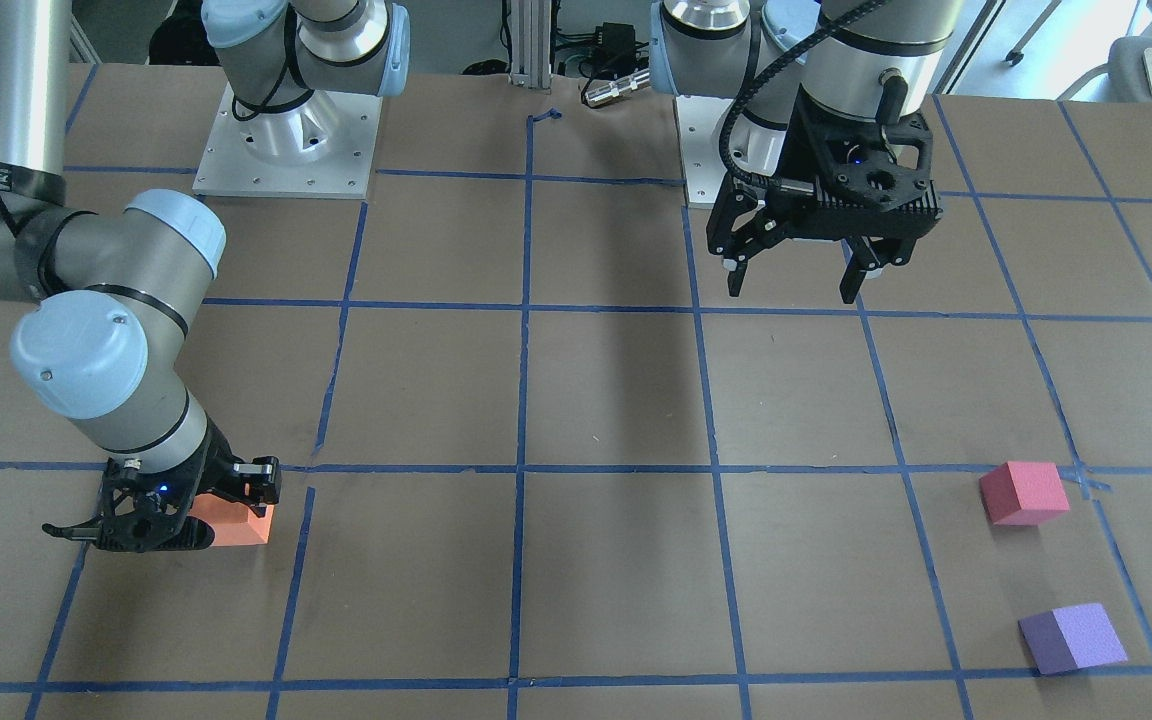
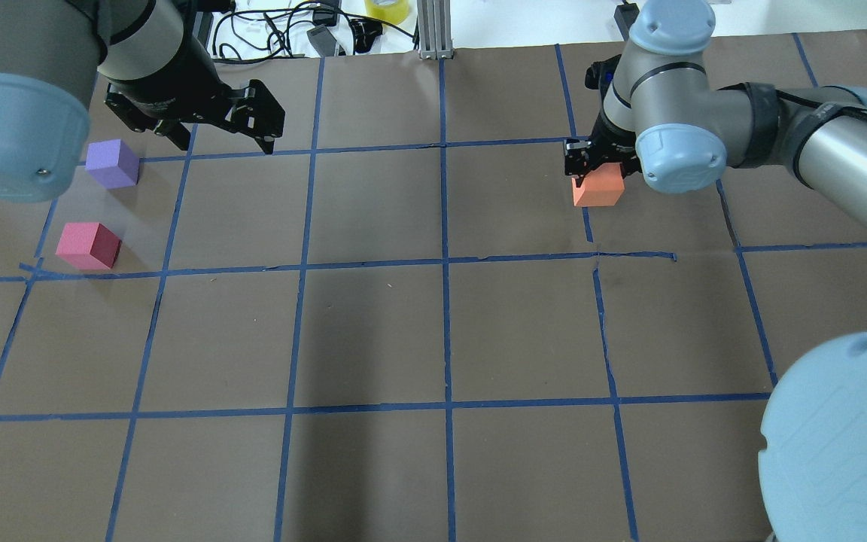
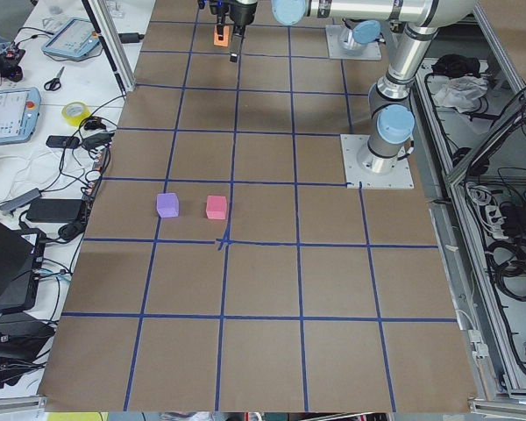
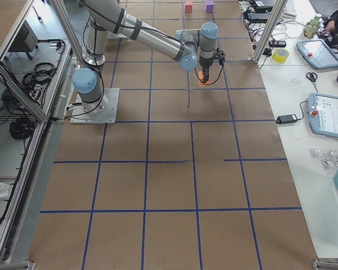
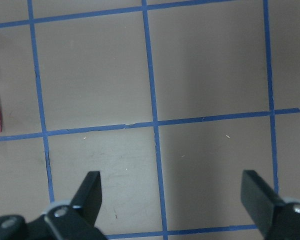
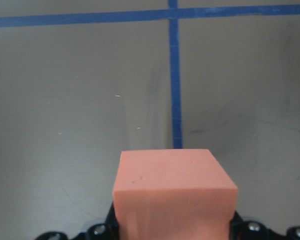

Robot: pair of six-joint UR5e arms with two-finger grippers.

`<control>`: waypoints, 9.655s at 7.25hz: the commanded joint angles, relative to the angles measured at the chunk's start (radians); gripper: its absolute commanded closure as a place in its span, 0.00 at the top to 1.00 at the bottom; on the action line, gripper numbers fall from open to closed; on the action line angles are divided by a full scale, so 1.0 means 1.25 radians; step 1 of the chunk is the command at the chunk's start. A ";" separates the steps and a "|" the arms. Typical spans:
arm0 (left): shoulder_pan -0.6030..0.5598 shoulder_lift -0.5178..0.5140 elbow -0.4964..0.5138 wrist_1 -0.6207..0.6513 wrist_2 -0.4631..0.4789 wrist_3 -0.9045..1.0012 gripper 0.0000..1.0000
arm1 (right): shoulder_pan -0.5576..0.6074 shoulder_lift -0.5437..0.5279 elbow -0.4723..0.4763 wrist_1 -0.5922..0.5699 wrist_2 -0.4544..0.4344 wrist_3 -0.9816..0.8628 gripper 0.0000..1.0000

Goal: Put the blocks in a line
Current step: 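Carry the orange cube toward the left arm and lower it, then open the right gripper and raise it away from the orange cube, then move the left gripper over the orange cube while the right gripper withdraws, then grasp the orange cube with the left gripper and lift it, then carry the orange cube with the left gripper toward the purple cube, then lower the orange cube between the purple and pink cubes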

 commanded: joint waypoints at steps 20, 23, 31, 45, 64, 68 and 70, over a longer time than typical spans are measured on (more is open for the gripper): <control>0.027 -0.062 0.017 0.037 -0.004 0.031 1.00 | 0.246 0.077 -0.315 0.228 -0.005 0.262 1.00; 0.022 -0.157 0.036 0.156 -0.046 0.005 1.00 | 0.110 -0.051 -0.303 0.368 -0.013 0.060 1.00; -0.154 -0.496 0.143 0.374 -0.020 -0.193 1.00 | -0.023 -0.141 -0.133 0.242 -0.025 -0.139 1.00; 0.067 -0.387 0.100 0.311 -0.040 -0.100 0.00 | -0.024 -0.168 -0.131 0.278 -0.027 -0.141 1.00; 0.460 -0.482 0.136 0.331 -0.135 0.458 0.00 | -0.016 -0.333 -0.102 0.495 -0.017 -0.125 1.00; 0.500 -0.493 0.076 0.371 -0.139 0.443 0.00 | -0.015 -0.335 -0.099 0.499 -0.026 -0.125 1.00; 0.498 -0.495 0.079 0.380 -0.144 0.403 0.00 | -0.015 -0.334 -0.098 0.503 -0.027 -0.125 1.00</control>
